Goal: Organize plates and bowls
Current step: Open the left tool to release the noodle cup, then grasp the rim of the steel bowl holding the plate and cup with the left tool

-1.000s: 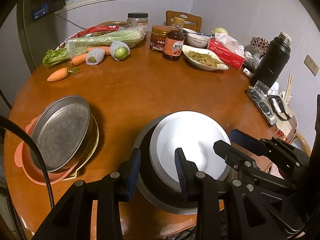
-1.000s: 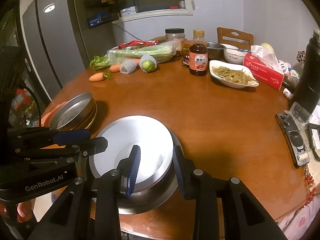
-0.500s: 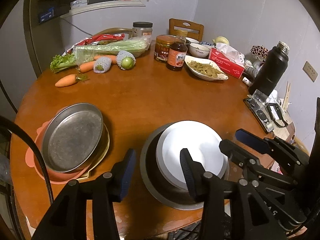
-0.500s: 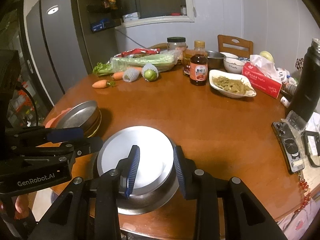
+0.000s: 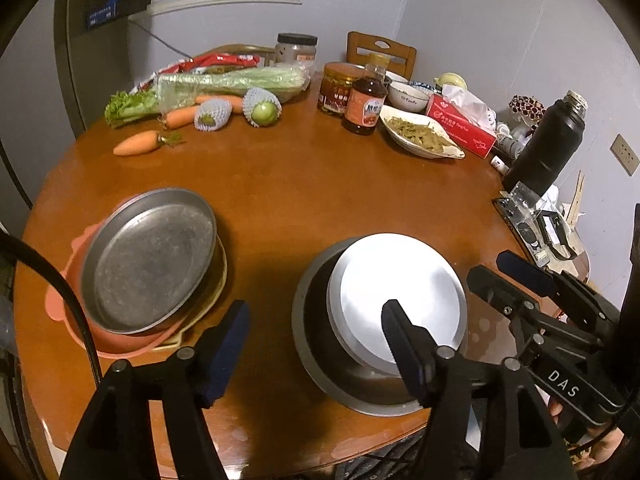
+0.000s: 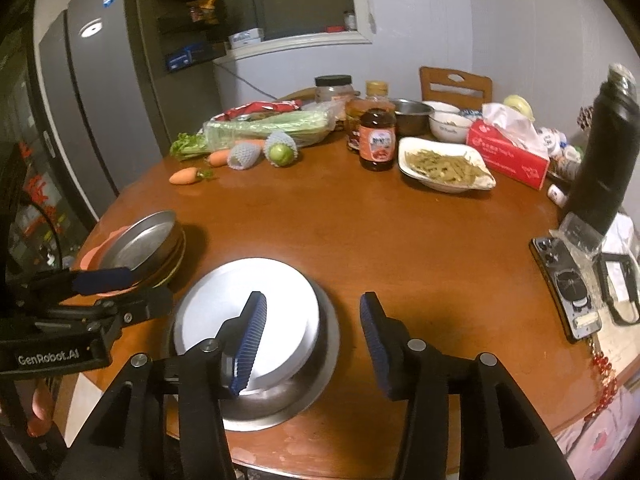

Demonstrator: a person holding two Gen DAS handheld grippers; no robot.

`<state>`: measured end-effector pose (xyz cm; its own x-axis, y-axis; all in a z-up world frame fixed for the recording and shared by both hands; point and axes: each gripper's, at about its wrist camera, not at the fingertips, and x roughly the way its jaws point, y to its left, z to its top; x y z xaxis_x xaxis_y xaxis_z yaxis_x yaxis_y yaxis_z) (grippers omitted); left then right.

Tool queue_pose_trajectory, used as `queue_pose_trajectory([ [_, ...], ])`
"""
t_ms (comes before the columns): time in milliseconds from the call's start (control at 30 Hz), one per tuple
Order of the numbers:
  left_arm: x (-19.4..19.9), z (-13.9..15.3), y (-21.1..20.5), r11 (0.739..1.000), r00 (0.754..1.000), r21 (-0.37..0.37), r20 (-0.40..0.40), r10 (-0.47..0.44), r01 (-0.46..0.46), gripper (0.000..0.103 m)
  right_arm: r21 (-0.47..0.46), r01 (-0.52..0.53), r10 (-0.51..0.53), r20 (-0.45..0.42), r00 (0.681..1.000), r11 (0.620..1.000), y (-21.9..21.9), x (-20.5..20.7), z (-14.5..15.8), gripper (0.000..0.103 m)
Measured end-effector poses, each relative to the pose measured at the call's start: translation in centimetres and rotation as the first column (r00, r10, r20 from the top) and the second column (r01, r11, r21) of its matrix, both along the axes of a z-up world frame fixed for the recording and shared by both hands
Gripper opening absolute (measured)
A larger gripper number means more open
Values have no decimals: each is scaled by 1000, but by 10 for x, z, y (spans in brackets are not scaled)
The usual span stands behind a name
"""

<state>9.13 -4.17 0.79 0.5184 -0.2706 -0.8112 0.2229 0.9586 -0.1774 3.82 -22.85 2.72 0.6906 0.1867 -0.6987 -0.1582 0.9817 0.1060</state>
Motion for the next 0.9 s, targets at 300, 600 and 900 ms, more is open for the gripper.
queue_pose_trajectory([
  [300, 18, -20, -11, 1000, 998, -30, -67, -10, 8, 73, 37, 17, -14, -83, 996, 999, -9, 11, -22, 54],
  [600, 30, -38, -9, 1000, 995, -27, -104, 4, -7, 73, 44, 6, 1, -145, 989, 999, -1, 21, -40, 54],
  [900, 37, -50, -9, 1000, 992, -8, -122, 10, -11, 73, 74, 7, 7, -189, 982, 997, 1, 30, -52, 54],
])
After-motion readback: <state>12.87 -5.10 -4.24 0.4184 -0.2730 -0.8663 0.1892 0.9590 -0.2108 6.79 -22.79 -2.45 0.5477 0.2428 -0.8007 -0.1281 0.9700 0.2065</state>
